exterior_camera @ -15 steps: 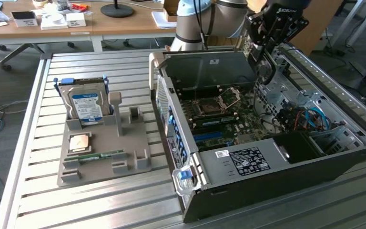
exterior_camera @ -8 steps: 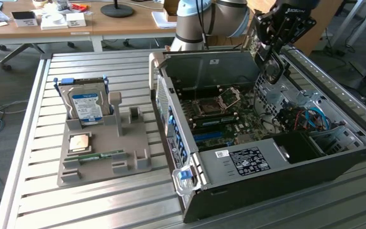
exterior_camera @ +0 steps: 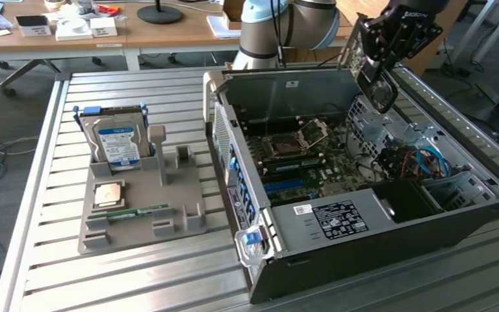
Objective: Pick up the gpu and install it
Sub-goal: 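Pick up the gpu and move the gpu toward the slot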
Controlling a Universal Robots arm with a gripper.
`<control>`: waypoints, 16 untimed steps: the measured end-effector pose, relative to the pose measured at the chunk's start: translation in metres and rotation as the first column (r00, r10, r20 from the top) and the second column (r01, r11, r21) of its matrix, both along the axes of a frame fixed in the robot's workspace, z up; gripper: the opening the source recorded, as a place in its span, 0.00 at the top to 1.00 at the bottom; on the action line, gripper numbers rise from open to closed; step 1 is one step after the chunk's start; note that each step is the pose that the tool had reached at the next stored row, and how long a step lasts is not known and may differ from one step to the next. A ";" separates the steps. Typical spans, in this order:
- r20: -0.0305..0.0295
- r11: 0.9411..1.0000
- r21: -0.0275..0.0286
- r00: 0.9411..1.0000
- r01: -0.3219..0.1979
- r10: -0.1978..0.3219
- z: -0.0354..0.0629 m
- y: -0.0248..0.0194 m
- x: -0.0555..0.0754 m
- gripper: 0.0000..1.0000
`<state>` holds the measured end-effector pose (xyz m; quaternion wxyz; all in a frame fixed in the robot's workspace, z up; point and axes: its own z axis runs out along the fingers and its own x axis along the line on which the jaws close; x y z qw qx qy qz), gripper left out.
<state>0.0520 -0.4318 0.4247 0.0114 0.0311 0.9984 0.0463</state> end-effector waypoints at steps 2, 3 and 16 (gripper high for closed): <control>0.000 1.000 0.000 1.000 0.000 0.000 0.0000 0.0000 0.000 0.73; 0.000 1.000 0.000 1.000 0.000 0.000 0.0000 -0.0001 0.000 0.73; 0.000 1.000 0.000 1.000 0.000 0.000 -0.0005 -0.0098 0.001 0.73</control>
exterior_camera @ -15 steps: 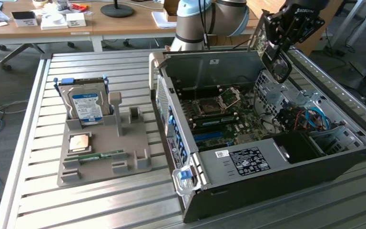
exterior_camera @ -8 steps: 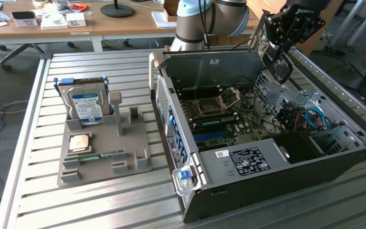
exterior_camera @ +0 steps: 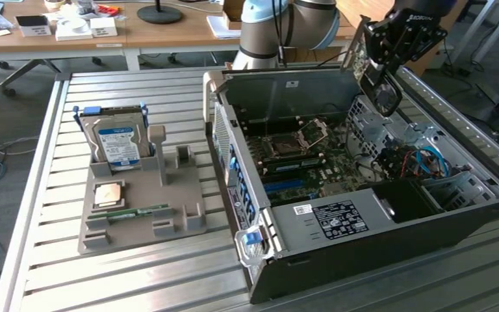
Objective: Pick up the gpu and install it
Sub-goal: 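Pick up the gpu and move the gpu toward the slot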
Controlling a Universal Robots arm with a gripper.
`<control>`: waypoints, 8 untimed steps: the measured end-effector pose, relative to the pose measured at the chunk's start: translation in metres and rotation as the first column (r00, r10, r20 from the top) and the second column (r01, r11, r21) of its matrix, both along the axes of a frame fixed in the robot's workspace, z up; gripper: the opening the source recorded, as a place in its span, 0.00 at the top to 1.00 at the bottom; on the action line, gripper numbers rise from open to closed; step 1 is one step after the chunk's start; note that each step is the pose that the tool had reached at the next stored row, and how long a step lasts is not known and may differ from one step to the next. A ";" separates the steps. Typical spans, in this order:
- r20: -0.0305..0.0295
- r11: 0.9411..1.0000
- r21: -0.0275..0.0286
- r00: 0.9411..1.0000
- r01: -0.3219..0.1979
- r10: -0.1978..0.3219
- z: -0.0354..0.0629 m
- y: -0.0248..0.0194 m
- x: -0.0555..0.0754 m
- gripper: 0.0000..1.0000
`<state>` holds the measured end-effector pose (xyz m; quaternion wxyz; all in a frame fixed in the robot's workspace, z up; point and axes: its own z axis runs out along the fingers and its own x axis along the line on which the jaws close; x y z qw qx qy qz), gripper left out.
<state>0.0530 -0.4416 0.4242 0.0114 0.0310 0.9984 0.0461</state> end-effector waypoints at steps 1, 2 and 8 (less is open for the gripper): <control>0.000 1.000 0.000 1.000 0.000 0.000 -0.0002 -0.0009 0.000 0.73; 0.000 1.000 0.000 1.000 0.000 0.000 -0.0006 -0.0029 0.000 0.73; 0.000 1.000 0.000 1.000 -0.001 0.001 -0.0008 -0.0029 0.001 0.73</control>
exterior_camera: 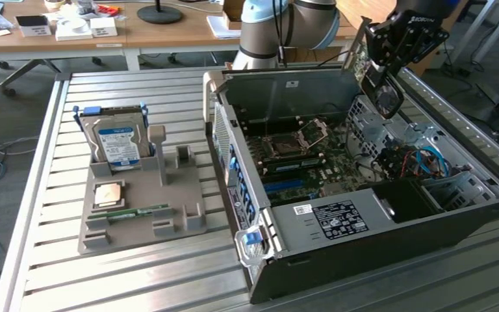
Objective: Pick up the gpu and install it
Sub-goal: 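Pick up the gpu and move the gpu toward the slot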
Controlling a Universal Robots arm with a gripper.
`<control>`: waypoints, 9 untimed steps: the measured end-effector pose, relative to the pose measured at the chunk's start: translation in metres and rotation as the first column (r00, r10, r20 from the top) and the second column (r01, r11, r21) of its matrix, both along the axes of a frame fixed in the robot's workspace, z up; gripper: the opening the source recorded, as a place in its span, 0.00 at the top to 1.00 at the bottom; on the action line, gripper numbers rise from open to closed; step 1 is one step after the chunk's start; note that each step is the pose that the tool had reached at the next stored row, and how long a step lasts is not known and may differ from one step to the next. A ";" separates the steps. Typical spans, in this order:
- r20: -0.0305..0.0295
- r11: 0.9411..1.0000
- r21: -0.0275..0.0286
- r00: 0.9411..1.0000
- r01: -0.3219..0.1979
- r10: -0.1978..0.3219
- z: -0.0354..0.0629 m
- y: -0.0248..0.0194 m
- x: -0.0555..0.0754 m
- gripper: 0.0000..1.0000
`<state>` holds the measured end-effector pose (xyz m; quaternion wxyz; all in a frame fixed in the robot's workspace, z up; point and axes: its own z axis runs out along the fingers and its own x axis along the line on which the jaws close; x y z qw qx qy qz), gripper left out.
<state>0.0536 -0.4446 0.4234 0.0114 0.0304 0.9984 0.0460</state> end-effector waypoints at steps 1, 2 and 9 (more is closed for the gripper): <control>0.000 1.000 -0.002 1.000 0.000 0.000 -0.0001 0.0000 0.000 0.73; 0.000 1.000 -0.005 1.000 0.000 0.000 -0.0001 0.0000 0.000 0.73; 0.000 1.000 -0.007 1.000 0.000 0.000 -0.0014 0.0001 0.000 0.73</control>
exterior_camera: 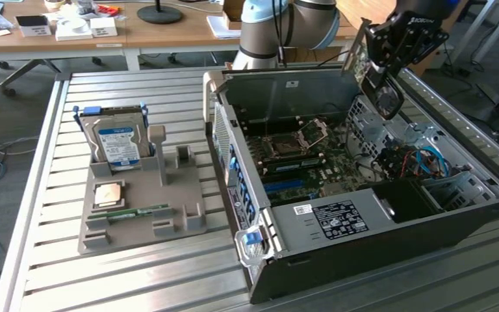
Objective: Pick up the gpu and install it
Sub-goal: 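Pick up the gpu and move the gpu toward the slot, then insert the gpu into the slot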
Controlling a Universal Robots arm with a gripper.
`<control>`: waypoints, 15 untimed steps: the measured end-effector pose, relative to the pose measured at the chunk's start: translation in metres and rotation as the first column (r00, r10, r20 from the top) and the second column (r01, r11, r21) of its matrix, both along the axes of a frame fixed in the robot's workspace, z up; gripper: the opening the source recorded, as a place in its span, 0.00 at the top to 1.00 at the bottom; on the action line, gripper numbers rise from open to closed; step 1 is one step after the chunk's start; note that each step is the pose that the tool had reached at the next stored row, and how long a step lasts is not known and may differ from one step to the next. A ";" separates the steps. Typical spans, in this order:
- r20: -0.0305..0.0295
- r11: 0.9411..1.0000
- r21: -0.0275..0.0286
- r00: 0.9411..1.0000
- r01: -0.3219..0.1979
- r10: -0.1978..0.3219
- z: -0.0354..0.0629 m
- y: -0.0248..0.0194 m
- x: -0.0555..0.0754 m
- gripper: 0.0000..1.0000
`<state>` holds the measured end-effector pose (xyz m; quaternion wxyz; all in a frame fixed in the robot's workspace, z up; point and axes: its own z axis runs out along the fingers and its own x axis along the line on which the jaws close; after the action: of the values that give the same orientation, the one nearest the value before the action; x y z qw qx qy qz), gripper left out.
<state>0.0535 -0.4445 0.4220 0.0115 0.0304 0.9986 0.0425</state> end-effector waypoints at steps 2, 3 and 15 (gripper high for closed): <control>0.000 1.000 0.000 1.000 0.000 0.000 -0.0015 -0.0001 0.000 0.73; 0.000 1.000 0.000 1.000 0.000 0.000 -0.0019 0.0000 0.000 0.73; 0.000 1.000 0.000 1.000 0.000 0.000 -0.0020 -0.0001 0.000 0.73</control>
<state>0.0535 -0.4446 0.4200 0.0115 0.0304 0.9986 0.0425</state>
